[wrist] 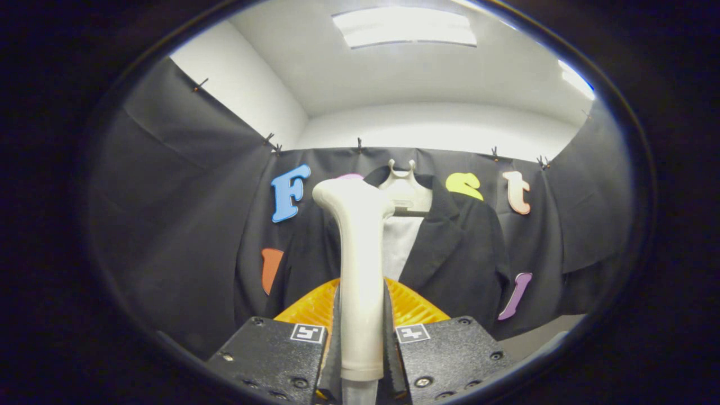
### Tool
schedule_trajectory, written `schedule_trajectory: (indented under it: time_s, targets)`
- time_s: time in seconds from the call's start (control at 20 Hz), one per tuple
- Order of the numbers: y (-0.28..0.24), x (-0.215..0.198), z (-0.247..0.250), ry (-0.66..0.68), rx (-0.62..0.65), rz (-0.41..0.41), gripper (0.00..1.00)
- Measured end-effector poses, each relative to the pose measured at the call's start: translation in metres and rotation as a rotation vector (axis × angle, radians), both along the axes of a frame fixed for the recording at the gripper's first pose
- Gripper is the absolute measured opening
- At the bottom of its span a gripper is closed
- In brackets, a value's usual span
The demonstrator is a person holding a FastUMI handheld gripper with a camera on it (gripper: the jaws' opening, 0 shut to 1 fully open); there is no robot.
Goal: Iron the clothes twice with a garment steamer, once on the left side and once on the right side.
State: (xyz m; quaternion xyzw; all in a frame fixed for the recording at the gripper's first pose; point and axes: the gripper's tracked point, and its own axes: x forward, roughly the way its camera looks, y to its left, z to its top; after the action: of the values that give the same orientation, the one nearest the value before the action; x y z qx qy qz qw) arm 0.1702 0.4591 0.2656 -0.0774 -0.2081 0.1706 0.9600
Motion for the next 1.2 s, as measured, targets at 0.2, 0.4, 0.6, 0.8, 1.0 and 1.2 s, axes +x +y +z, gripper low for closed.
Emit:
schedule_trajectory:
  time_s: [0.2,0.4,0.6,0.8,1.0,1.2]
  targets:
    - [0.015,0.013,0.015,-0.027,0.0,-0.007,0.33]
    - [0.022,0.027,0.032,-0.069,0.003,-0.035,0.32]
    - [0.025,0.032,0.039,-0.088,-0.001,-0.057,0.33]
    - [0.019,0.039,0.017,-0.044,-0.03,-0.085,0.32]
    - [0.013,0.034,-0.01,-0.001,-0.066,-0.087,0.33]
    - [0.006,0.025,-0.04,0.037,-0.118,-0.093,0.33]
